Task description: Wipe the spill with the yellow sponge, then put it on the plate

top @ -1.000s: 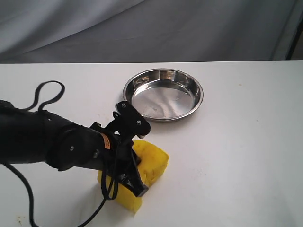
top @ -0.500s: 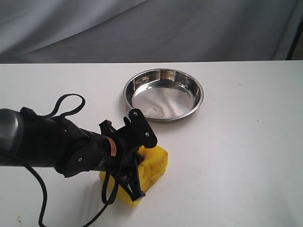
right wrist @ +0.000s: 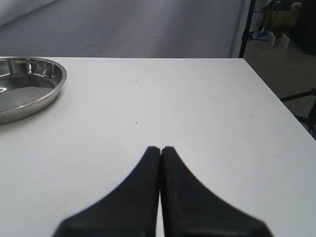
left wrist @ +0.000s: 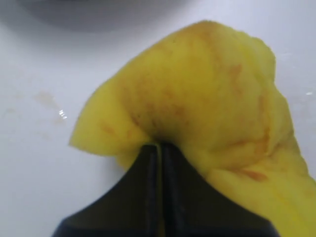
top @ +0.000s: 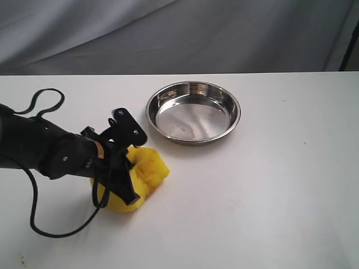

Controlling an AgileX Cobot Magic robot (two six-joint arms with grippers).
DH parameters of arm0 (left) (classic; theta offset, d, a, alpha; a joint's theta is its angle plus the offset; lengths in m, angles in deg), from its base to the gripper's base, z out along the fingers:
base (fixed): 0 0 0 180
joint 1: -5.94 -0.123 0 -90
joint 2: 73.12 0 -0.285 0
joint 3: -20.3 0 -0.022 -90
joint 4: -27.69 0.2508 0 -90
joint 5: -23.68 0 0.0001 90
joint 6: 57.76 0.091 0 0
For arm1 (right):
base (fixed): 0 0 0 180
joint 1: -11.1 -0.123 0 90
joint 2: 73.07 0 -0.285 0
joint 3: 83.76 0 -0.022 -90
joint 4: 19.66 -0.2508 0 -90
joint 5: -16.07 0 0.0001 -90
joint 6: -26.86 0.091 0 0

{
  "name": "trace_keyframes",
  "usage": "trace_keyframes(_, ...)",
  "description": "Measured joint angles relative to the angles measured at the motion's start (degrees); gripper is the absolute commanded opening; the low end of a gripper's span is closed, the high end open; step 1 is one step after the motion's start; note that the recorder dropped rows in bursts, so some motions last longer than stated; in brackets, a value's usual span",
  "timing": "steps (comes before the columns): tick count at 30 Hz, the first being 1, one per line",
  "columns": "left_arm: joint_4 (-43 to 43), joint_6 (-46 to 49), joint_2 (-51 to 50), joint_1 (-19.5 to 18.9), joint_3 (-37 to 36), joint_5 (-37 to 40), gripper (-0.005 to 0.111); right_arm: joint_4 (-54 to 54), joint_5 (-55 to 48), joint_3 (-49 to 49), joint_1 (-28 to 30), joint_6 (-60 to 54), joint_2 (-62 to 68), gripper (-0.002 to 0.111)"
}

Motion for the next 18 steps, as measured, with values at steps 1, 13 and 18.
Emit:
trace_keyframes(1,0.0,0.0,0.0,-1.39,0.0,0.0,0.0,0.0,0.0,0.0,0.0,0.0,0.0,0.0)
trace_keyframes(13,-0.95,-0.41,-0.1,-14.3,0.0,0.0,0.0,0.0,0.0,0.0,0.0,0.0,0.0,0.0)
trace_keyframes(18,-4.44,-0.41,-0.1,-11.57,0.0,0.16,0.0,0.0,0.0,0.0,0.0,0.0,0.0,0.0)
